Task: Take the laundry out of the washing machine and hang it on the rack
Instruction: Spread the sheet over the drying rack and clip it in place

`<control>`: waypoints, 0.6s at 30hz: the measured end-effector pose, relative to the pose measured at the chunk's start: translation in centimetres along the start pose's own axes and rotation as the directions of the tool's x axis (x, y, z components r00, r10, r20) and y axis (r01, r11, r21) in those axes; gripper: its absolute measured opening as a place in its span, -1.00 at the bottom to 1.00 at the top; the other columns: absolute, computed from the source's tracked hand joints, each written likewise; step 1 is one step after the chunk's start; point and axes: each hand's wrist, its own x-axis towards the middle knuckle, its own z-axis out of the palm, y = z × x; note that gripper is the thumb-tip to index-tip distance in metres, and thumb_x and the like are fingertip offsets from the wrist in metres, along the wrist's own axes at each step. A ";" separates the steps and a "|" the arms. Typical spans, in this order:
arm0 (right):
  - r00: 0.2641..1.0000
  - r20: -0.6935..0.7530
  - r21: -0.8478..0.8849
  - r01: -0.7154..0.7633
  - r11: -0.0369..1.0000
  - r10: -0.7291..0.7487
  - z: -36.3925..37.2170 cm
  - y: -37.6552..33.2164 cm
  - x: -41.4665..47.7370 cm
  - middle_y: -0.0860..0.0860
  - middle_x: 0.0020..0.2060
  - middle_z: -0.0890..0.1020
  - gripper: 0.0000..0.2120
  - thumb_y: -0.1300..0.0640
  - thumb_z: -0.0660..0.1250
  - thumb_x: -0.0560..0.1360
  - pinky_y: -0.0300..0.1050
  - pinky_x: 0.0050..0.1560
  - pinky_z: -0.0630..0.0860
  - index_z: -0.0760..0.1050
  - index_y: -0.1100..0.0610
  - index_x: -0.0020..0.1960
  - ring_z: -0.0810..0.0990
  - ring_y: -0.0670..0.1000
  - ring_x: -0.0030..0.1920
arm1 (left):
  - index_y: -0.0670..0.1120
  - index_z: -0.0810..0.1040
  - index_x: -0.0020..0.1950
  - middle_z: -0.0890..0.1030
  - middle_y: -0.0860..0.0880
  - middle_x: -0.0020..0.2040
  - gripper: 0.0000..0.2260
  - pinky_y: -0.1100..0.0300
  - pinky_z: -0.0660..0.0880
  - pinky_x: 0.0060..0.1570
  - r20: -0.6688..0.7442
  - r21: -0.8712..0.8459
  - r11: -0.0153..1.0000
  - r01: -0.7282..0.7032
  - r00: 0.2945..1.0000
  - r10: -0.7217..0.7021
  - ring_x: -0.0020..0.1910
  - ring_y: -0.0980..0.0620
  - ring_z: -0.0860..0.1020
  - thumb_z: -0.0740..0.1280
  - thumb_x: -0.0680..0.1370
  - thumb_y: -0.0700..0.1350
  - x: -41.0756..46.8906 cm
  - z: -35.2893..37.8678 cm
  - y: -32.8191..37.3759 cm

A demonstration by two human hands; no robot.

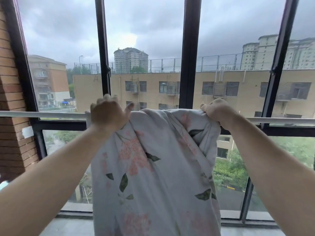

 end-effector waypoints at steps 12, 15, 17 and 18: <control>0.945 0.328 0.595 -0.204 0.777 -0.004 0.5 1.9 -1.7 0.21 -0.16 0.70 -0.87 0.18 0.39 0.58 0.08 -0.07 0.66 0.59 0.25 -0.06 0.73 0.13 -0.19 | -0.06 0.70 0.02 0.65 -0.08 -0.05 -0.77 0.24 0.42 -0.07 0.102 -0.546 0.835 0.064 0.995 -0.010 -0.08 -0.07 0.61 0.48 0.41 -0.28 -1.0 -0.6 -1.5; 0.962 0.254 0.576 -0.231 0.784 0.097 -0.5 1.1 -0.7 0.22 -0.11 0.66 -0.75 0.10 0.36 0.61 0.12 -0.08 0.67 0.54 0.32 0.05 0.68 0.17 -0.17 | -0.08 0.71 0.01 0.70 -0.03 -0.08 -0.81 0.28 0.46 -0.07 0.082 -0.594 0.794 0.129 0.992 -0.100 -0.17 0.03 0.62 0.47 0.43 -0.28 0.3 -1.7 -2.9; 0.953 0.266 0.599 -0.283 0.749 0.147 -1.1 0.8 -0.1 0.17 -0.14 0.63 -0.77 0.08 0.29 0.65 0.04 -0.24 0.67 0.51 0.27 0.04 0.63 0.13 -0.20 | -0.11 0.72 -0.02 0.71 -0.05 -0.10 -0.82 0.29 0.46 -0.06 0.030 -0.597 0.790 0.137 0.988 -0.149 -0.19 0.04 0.61 0.43 0.44 -0.32 1.0 -2.3 -3.7; 0.944 0.283 0.612 -0.312 0.726 0.167 -1.3 0.9 0.2 0.14 -0.16 0.62 -0.79 0.08 0.25 0.67 0.00 -0.30 0.65 0.50 0.23 0.01 0.62 0.12 -0.19 | -0.12 0.73 -0.04 0.72 -0.07 -0.11 -0.82 0.29 0.46 -0.04 0.007 -0.599 0.788 0.142 0.985 -0.172 -0.18 0.03 0.61 0.41 0.45 -0.34 1.3 -2.4 -4.1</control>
